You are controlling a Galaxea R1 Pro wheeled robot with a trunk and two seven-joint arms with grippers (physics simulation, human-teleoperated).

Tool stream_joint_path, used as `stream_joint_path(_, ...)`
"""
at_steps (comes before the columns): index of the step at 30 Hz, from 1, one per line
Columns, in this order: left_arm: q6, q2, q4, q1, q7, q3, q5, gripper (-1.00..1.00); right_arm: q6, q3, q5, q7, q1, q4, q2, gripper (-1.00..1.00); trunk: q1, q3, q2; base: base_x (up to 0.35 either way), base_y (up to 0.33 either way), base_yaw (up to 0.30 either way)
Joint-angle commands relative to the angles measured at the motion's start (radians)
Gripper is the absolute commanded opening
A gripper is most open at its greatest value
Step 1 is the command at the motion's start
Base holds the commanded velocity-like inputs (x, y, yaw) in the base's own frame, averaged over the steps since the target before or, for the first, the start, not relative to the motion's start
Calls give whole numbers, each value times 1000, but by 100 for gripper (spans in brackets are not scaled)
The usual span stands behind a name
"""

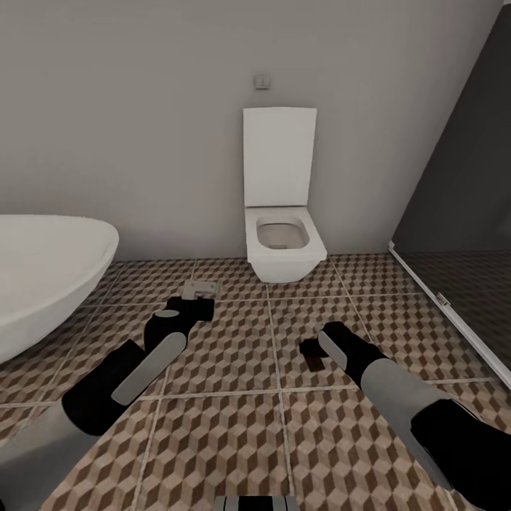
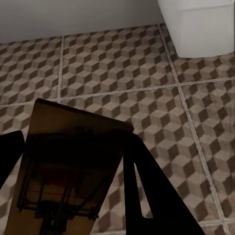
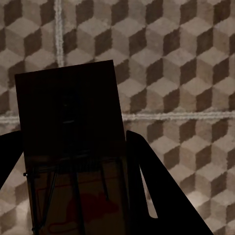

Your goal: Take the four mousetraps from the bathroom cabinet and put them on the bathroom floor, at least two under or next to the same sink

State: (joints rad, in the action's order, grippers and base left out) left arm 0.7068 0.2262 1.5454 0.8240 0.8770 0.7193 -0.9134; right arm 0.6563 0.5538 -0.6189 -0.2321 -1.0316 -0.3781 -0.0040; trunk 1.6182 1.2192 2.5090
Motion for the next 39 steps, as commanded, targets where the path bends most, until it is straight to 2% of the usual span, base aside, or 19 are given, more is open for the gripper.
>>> stream_joint_path(1, 1, 1, 6, 1, 10, 2, -8, -100, 0, 7, -11, -8, -1, -5, -1, -100, 0, 1, 0, 0, 0, 0)
stream_joint_path(18, 2, 2, 14, 1, 11, -4, -9, -100, -7, 15, -4, 4, 0, -14, -2, -100, 0, 1, 0, 6, 0, 0)
stream_joint_path(39, 2, 2, 15, 1, 11, -4, -9, -100, -3, 4, -6, 5, 0, -1, -15, -100, 0, 1, 0, 70, 12, 0)
